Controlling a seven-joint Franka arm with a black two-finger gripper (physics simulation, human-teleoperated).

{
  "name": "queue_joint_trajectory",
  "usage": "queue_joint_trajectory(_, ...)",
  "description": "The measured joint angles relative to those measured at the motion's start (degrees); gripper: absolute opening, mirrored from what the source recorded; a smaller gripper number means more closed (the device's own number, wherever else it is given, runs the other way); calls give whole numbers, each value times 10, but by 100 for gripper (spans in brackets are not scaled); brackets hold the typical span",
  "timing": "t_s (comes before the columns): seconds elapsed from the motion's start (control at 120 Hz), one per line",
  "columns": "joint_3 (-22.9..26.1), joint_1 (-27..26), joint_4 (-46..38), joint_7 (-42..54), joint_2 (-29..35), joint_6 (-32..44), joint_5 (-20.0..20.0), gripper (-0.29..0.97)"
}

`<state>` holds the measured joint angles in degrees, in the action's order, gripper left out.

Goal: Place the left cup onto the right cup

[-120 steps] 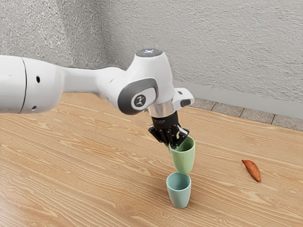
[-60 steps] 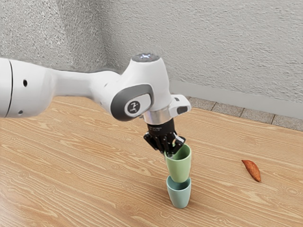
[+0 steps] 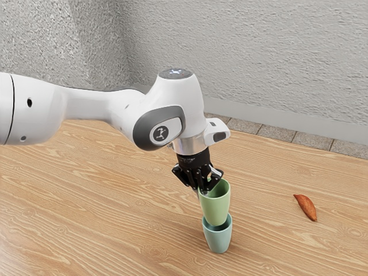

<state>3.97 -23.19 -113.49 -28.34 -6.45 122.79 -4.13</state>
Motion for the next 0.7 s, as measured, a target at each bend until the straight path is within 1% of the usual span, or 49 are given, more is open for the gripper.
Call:
queue_joint_trajectory(0.025, 0, 0, 0, -1, 0, 0, 0, -8)
queue_joint_trajectory(0.192, 0, -2, -1, -7, -1, 1, -4, 29)
queue_joint_trajectory(0.308, 0, -3, 0, -12, 4, 0, -5, 46)
queue_joint_trajectory(0.475, 1, -6, 6, -17, 34, -7, 2, 58)
queue_joint_trajectory(0.7, 1, -6, 6, -22, 38, -11, 5, 64)
